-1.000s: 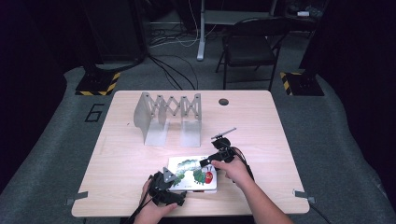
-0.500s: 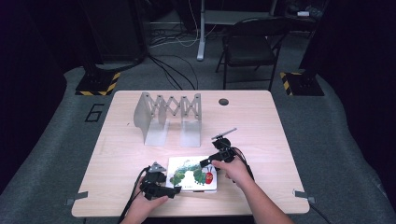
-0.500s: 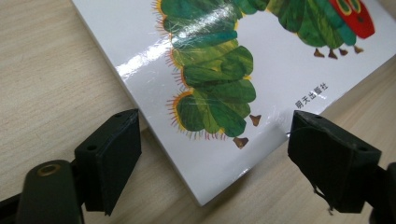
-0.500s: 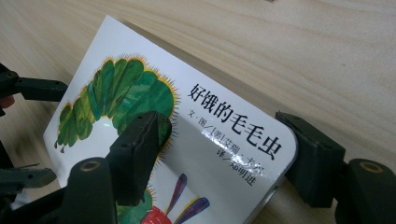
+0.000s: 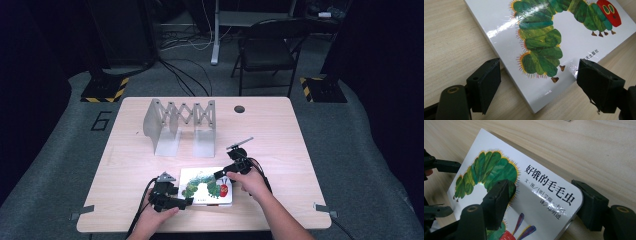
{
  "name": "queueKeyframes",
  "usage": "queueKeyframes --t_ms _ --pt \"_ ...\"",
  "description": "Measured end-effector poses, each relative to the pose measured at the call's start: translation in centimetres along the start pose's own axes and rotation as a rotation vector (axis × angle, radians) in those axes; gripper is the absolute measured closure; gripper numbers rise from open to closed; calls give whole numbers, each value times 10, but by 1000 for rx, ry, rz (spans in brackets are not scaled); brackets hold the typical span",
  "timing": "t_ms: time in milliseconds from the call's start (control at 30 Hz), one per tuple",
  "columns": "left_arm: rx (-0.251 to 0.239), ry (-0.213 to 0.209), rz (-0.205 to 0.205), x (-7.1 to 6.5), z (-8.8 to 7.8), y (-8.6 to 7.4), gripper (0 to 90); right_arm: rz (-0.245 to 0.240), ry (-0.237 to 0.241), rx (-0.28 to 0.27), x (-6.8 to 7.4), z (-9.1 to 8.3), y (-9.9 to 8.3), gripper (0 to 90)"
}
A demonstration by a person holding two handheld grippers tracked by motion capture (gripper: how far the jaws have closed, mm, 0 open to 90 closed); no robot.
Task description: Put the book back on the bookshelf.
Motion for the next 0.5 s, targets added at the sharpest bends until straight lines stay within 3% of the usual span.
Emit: queueKeyframes --t_ms 167,500 --pt "0 -8 -5 2 0 2 222 0 2 0 0 0 0 322" --pt "-48 47 16 0 5 3 188 2 -6 3 2 -1 0 325"
Point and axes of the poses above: each handheld gripper's, and its own axes: z roughly forward along the jaws, y roughly out of its top, x roughly to its left, the point moved 7 cm from there along z, roughly forward along the jaws, and after that the axes turned 1 degree about x, right-handed, at the moved point
